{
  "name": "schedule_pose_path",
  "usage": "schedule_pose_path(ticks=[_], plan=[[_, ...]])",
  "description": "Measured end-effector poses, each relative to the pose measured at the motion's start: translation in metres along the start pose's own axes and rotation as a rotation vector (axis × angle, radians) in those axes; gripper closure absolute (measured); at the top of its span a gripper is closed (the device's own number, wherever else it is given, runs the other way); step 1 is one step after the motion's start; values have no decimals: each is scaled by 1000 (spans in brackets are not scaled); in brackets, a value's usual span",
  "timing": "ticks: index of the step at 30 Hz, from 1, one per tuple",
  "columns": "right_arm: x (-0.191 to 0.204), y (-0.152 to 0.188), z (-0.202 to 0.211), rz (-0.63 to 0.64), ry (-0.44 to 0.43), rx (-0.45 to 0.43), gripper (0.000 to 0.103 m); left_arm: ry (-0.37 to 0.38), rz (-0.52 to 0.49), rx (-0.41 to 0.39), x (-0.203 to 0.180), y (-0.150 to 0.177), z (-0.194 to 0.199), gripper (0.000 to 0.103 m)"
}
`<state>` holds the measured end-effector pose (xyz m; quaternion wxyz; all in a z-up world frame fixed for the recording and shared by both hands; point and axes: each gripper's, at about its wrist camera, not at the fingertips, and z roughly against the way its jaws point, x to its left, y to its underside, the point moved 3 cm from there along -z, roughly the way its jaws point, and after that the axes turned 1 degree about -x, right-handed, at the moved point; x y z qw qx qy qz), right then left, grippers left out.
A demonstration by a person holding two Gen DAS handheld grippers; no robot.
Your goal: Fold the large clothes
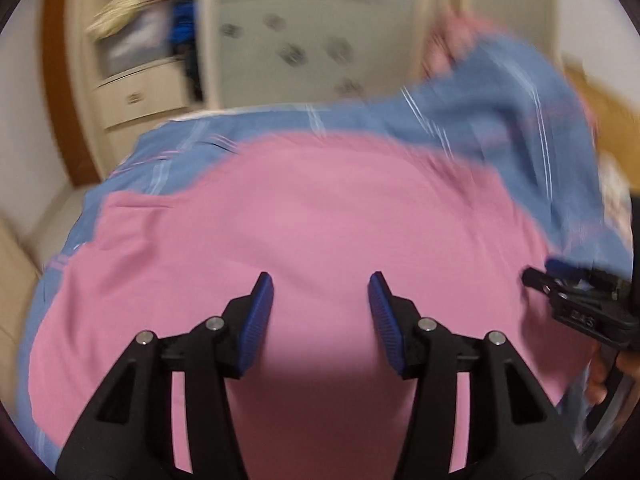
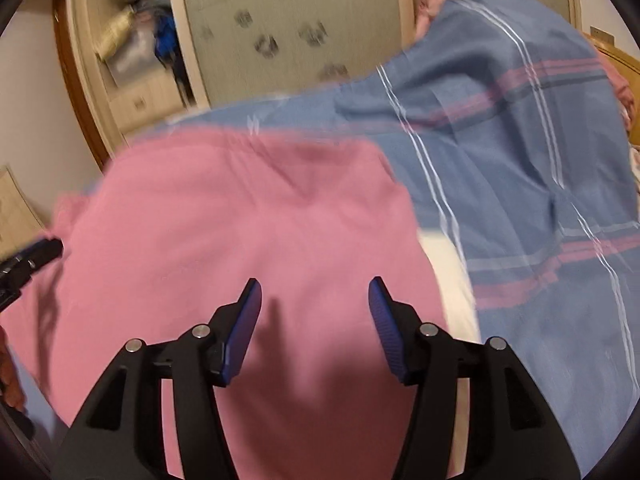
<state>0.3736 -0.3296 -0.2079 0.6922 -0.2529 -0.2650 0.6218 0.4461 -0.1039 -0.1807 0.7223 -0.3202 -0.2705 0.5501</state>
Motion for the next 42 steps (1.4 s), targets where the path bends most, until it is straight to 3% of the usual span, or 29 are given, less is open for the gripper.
schedule_pose_path(ticks=[1, 3, 7, 10, 12, 14, 16, 18, 22, 26, 30, 33, 39, 42], plan=[[1, 10, -14, 29, -6, 43, 46, -51, -47, 25, -13, 4, -12, 52], [2, 17, -27, 33, 3, 58, 46, -75, -51, 64, -19, 8, -30, 51], [9, 15, -37, 40, 35, 63, 45, -28, 28, 111, -9, 13, -49, 50], [13, 16, -42, 59, 57, 54, 44, -30, 17, 132, -8, 16, -54, 50], [14, 18, -42, 59, 64, 52, 44, -45, 7, 143, -12, 14, -50, 50], [14, 18, -29, 27, 56, 71, 44, 12, 55, 111, -4, 7, -25, 56], [17, 14, 8, -26, -69, 40, 45, 89, 123, 17, 12, 2, 19, 60], [28, 15, 40, -22, -182, -18, 43, 77, 154, -50, 27, 4, 48, 58], [93, 27, 68, 129, -260, -41, 42, 121, 175, 27, 29, 22, 43, 57], [134, 45, 48, 256, -124, -19, 42, 20, 74, 102, 13, 41, 15, 57], [129, 53, 11, 254, -116, 78, 35, 24, 68, 173, 18, 55, -12, 56], [124, 48, 0, 254, -118, 118, 28, -11, 43, 166, 16, 59, -20, 54], [123, 44, -7, 243, -86, 115, 25, -56, 43, 153, 12, 65, -23, 54], [115, 37, 13, 201, -141, 98, 25, 21, 82, 107, 15, 55, 7, 56]])
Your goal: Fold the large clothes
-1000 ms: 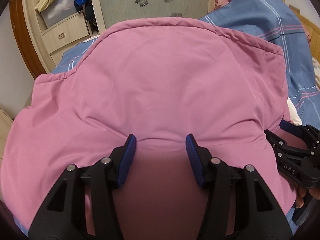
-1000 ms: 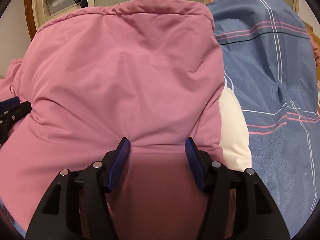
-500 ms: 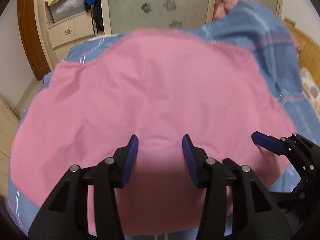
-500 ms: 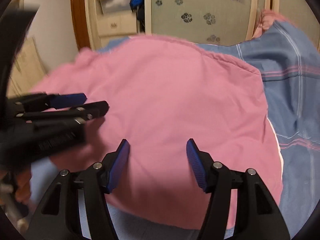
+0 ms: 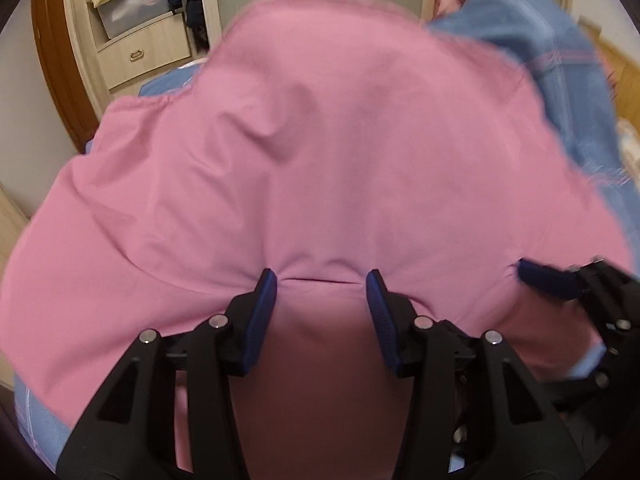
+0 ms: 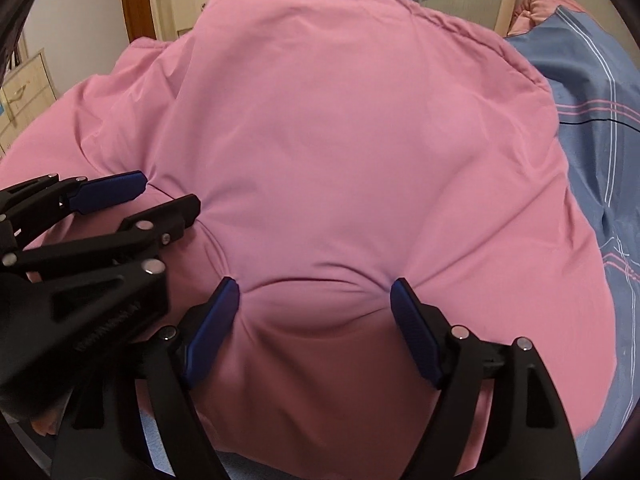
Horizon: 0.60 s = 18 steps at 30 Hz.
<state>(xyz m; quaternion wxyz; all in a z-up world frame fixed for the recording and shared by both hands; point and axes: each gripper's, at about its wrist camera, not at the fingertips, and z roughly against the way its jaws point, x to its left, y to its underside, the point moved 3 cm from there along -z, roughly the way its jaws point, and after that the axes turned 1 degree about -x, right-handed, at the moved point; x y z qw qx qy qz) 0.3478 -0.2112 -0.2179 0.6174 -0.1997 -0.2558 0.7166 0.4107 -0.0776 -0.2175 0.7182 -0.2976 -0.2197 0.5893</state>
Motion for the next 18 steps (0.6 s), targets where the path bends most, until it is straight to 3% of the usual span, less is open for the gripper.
schedule_pose_path(ticks=[2, 4, 5, 7, 8, 12, 15, 16, 18], plan=[[-11, -8, 25, -58, -85, -44, 26, 30, 26, -96, 10, -11, 35, 55], [-20, -26, 54, -87, -97, -153, 26, -53, 14, -201, 27, -24, 63, 43], [-21, -37, 61, -87, -83, -187, 26, -76, 25, -212, 39, -30, 69, 41], [-20, -63, 65, -69, -89, -211, 29, -74, 98, -168, 69, -37, 62, 41], [-15, -76, 61, -57, -102, -206, 35, -93, 137, -147, 84, -37, 57, 43], [4, -123, 22, -15, -125, -182, 42, -180, 221, -58, 130, -23, 30, 45], [27, -124, -16, 80, 23, -108, 42, -181, 262, 16, 149, 0, 5, 45], [22, -122, -44, 54, -7, -45, 41, -194, 249, 18, 150, 4, 1, 45], [15, -114, -63, 1, -37, -26, 38, -235, 215, 17, 143, 9, -5, 45]])
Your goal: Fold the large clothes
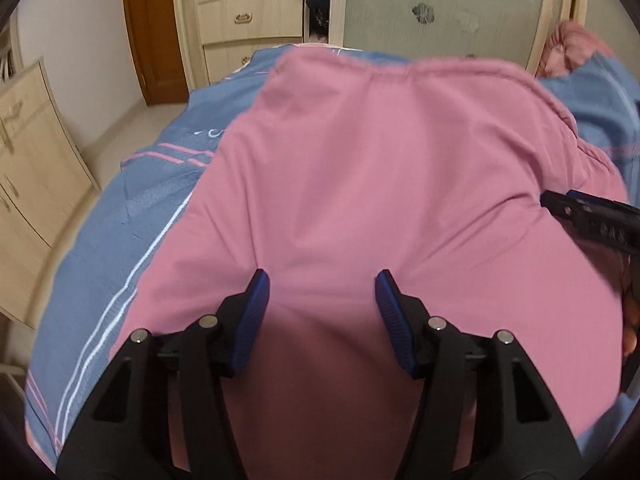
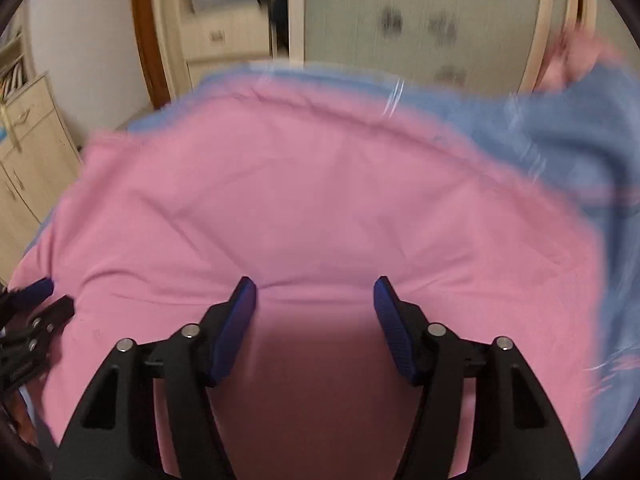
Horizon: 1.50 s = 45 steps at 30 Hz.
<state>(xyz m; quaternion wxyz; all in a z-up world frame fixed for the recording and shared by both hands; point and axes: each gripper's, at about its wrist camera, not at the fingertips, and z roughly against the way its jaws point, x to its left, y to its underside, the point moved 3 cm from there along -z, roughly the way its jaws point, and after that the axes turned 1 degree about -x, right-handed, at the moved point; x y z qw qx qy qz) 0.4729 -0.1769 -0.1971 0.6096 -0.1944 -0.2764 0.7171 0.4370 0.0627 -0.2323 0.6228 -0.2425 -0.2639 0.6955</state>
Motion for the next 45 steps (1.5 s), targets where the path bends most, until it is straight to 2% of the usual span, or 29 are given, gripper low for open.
schedule_pose_path(ticks=[6, 9, 10, 11, 12, 13, 14, 15, 17, 20, 25, 28, 30, 37, 41, 45], plan=[[2, 14, 6, -5, 31, -59, 36, -15, 8, 4, -4, 5, -10, 45], [1, 24, 15, -11, 55, -115, 33, -16, -2, -61, -6, 9, 13, 47], [-1, 31, 31, -16, 48, -161, 32, -1, 1, -82, -6, 11, 26, 45], [-4, 38, 47, -25, 45, -199, 32, 31, 9, -116, -6, 14, 46, 33], [-7, 52, 74, -39, 54, -247, 27, 59, 14, -165, -6, 17, 68, 25], [-9, 65, 93, -45, 67, -275, 17, 73, 15, -209, -7, 20, 88, 11], [-11, 82, 116, -50, 80, -306, 10, 84, 9, -255, -10, 25, 108, 8], [-13, 96, 134, -55, 90, -329, 2, 100, -4, -296, -14, 32, 130, 8], [-14, 136, 178, -73, 110, -368, 1, 120, -26, -330, -23, 43, 158, 5], [-18, 181, 222, -131, 136, -353, 1, 154, -48, -359, -36, 64, 197, 2], [-22, 233, 281, -254, 209, -313, 1, 123, -55, -363, -49, 91, 249, 2], [-15, 245, 315, -274, 218, -311, 1, 131, -42, -337, -52, 108, 279, 2], [-4, 249, 346, -256, 255, -345, 1, 139, -52, -327, -53, 117, 301, 2], [34, 261, 437, -178, 298, -464, 1, 104, -67, -387, -48, 144, 380, 2], [43, 266, 465, -175, 313, -503, 1, 103, -68, -421, -46, 155, 419, 2], [49, 267, 479, -177, 280, -511, 1, 100, -66, -460, -47, 158, 444, 2]])
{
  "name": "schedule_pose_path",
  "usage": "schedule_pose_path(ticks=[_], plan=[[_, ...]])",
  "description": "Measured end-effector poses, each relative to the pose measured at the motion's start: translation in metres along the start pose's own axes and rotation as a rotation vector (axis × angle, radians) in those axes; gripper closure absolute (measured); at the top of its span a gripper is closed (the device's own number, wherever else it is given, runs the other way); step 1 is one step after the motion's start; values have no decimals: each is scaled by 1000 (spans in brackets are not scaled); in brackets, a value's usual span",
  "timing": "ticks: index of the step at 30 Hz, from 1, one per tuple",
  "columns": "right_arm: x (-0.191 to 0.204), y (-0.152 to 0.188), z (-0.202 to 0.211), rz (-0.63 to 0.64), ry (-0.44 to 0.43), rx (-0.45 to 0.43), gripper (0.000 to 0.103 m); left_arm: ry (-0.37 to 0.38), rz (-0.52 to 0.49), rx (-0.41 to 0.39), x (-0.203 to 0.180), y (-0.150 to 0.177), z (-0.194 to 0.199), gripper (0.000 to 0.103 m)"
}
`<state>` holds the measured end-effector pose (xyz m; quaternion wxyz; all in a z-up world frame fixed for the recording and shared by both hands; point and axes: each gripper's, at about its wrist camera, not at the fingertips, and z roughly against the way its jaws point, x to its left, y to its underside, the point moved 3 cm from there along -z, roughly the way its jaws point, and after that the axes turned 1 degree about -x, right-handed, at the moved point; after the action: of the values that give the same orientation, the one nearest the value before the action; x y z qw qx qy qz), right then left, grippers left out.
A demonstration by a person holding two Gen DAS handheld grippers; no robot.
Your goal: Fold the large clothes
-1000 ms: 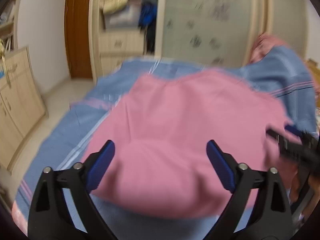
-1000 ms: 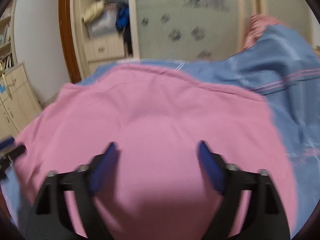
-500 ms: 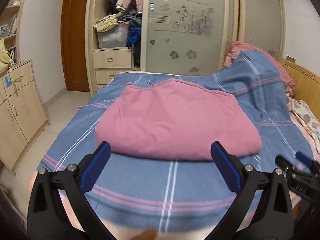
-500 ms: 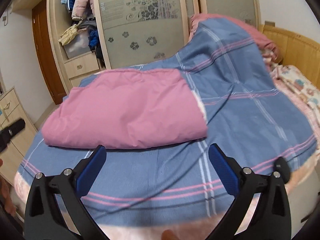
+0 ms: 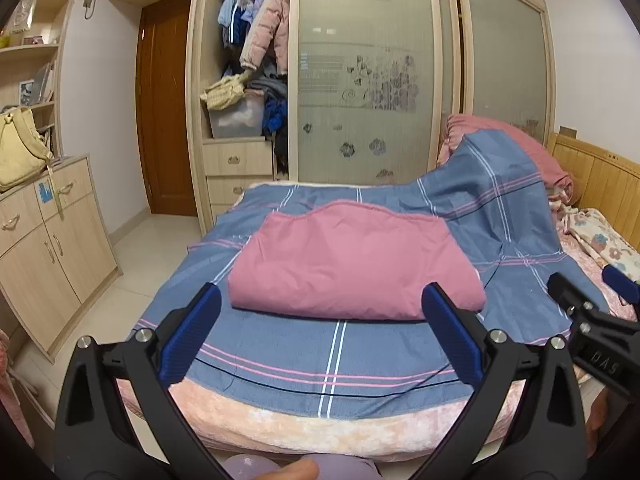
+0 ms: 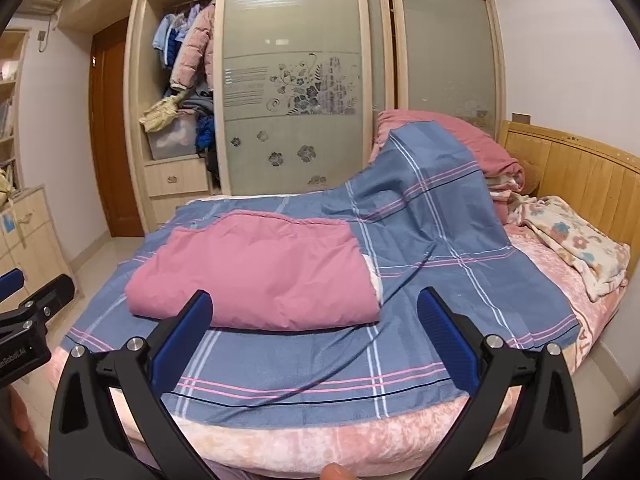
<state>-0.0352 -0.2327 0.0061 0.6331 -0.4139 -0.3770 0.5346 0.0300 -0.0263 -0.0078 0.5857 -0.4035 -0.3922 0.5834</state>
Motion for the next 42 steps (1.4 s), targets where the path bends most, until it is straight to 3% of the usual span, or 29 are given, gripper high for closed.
schedule_pose_path(ticks=[11, 42], plan=[[7, -1, 20, 15, -18, -34, 1, -1, -32, -26, -6, -6, 22, 2], [13, 5, 17, 29, -25, -20, 1, 0, -53, -7, -10, 2, 15, 2]])
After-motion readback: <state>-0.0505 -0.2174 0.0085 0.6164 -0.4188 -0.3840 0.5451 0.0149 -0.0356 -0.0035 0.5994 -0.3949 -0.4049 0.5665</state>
